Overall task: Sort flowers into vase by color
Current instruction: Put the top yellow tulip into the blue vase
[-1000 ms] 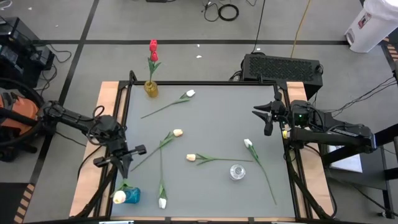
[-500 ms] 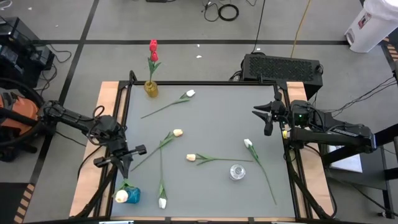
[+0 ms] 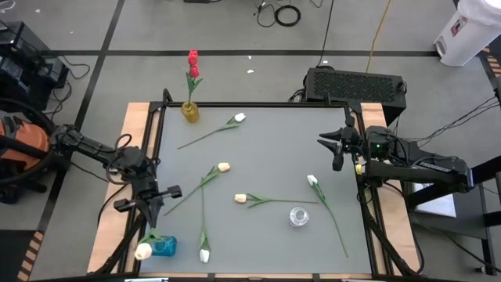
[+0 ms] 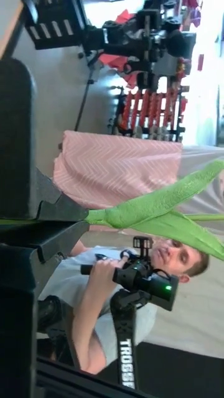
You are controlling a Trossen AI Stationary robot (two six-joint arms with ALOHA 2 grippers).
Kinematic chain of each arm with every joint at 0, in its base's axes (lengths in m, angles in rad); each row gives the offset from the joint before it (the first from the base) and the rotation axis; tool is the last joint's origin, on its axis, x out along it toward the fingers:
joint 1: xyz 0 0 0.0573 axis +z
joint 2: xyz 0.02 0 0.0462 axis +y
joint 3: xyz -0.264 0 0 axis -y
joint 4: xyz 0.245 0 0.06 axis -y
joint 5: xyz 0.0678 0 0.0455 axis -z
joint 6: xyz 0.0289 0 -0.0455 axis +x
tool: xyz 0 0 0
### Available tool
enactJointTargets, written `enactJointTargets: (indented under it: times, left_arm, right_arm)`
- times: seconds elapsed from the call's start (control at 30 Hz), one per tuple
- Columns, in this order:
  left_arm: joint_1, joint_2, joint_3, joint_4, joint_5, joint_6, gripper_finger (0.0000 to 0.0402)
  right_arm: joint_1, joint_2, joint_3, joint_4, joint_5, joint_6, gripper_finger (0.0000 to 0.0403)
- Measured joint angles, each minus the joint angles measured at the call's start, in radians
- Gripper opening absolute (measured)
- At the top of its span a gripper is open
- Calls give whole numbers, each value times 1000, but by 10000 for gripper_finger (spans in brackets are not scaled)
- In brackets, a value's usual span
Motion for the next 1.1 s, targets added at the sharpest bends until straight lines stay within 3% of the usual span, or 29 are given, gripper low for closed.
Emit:
enactJointTargets:
  times: [0.23,0.47,0.83,1.1]
  left_arm:
    - [-16,0,0,113,-26,-85,0]
    - [-100,0,0,118,-92,-57,0]
    - [-315,0,0,117,-348,77,0]
    - [-400,5,-21,136,-493,110,0]
  right_arm:
    - [0,0,0,0,0,0,86]
    - [0,0,0,0,0,0,86]
    - [0,0,0,0,0,0,86]
    - [0,0,0,0,0,0,86]
